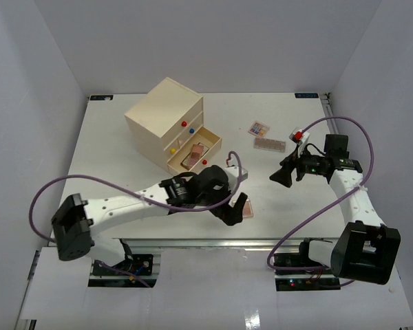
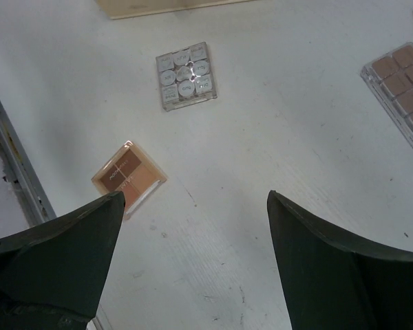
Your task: Organize the makeup
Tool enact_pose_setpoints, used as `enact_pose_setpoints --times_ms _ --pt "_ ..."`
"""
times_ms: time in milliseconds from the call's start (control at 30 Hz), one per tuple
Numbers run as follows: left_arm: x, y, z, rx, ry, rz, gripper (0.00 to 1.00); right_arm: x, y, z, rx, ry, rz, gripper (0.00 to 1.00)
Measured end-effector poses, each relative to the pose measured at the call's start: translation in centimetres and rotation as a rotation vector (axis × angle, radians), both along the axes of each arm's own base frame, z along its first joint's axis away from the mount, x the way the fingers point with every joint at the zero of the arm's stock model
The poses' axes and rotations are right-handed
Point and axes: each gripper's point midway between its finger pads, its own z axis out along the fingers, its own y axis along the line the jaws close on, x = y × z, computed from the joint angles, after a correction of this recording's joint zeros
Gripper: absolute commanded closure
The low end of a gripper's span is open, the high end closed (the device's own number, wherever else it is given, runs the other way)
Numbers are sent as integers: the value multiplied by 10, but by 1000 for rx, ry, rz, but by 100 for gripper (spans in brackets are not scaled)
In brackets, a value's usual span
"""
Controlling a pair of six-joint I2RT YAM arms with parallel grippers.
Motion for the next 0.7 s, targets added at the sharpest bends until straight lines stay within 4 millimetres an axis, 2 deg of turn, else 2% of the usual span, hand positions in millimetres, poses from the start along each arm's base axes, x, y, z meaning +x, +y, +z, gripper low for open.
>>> enact_pose_setpoints --times_ms 100,233,367,500,700 --pt "14 -19 -30 113 -31 -19 2 -2 -3 2 36 7 -6 10" --pt "31 -27 -63 251 -83 -59 2 -3 -2 7 60 -2 2 10" --pt "45 -38 -88 349 -181 -187 2 -3 -5 8 69 -6 -5 10" --pt "50 -38 -103 420 -269 -349 2 -2 -8 9 74 -10 -13 10" --pt "52 -47 -112 437 -322 -497 2 -1 -11 10 78 -12 -20 10"
